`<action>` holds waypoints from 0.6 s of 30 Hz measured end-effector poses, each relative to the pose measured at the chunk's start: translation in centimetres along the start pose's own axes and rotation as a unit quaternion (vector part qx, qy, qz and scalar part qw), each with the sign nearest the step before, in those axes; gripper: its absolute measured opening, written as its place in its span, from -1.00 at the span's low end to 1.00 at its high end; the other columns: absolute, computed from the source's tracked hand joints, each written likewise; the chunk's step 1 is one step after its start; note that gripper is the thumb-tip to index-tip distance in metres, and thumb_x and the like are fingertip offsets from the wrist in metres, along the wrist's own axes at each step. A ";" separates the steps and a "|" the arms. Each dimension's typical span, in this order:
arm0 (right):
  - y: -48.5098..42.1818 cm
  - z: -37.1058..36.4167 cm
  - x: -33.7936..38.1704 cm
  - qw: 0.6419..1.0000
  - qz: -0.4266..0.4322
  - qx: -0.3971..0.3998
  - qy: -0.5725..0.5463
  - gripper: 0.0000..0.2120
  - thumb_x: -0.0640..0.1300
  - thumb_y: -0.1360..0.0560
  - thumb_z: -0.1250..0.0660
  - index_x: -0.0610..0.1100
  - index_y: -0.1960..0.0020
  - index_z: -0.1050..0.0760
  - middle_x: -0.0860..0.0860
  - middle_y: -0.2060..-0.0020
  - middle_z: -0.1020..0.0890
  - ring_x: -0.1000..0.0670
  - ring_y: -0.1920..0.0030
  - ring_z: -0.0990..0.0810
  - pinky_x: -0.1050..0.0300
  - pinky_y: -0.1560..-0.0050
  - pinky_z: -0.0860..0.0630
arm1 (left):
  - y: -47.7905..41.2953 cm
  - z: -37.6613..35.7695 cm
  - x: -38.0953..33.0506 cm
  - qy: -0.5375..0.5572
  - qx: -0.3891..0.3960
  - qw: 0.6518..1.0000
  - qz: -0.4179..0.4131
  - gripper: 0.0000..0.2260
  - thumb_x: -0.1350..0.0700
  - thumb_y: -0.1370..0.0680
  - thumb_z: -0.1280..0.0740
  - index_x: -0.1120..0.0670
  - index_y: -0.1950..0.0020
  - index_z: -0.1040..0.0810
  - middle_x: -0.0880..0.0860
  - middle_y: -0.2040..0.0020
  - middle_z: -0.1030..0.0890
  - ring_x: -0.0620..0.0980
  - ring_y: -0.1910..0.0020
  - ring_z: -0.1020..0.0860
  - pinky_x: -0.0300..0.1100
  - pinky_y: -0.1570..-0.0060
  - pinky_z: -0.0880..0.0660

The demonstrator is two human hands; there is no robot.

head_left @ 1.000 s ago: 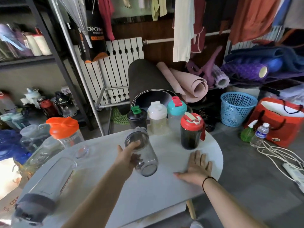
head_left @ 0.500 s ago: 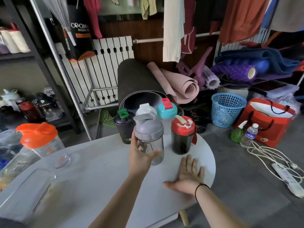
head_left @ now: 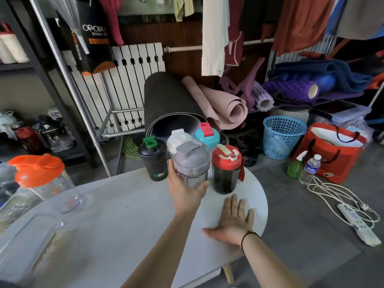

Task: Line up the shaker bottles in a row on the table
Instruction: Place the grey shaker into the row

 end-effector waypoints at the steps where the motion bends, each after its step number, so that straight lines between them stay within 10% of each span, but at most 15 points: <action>1: 0.0 0.0 0.0 1.000 0.000 0.000 -0.001 0.24 0.48 -0.24 -0.20 -0.18 -0.49 0.44 -0.13 -0.49 0.42 -0.20 -0.47 0.45 -0.26 -0.46 0.33 | 0.2 -0.1 -0.1 -0.006 0.002 1.000 0.007 0.17 0.29 -0.36 -0.69 0.05 -0.75 0.01 0.11 -0.69 -0.18 0.12 -0.69 -0.21 0.15 -0.71 -0.22; 18: 0.3 0.3 -0.1 1.000 0.014 -0.005 -0.004 0.24 0.50 -0.26 -0.19 -0.20 -0.49 0.43 -0.15 -0.49 0.41 -0.21 -0.47 0.45 -0.27 -0.45 0.34 | 1.0 -0.5 1.6 -0.114 -0.008 0.991 0.070 -0.04 0.12 -0.35 -0.72 0.21 -0.64 -0.29 0.24 -0.51 -0.40 0.27 -0.53 -0.36 0.14 -0.59 -0.33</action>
Point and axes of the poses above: each hand's wrist, its own y-axis away from the middle knuckle, its own z-axis out of the back of the hand, x = y × z, the point moved 2 cm from there along -y, towards the middle knuckle
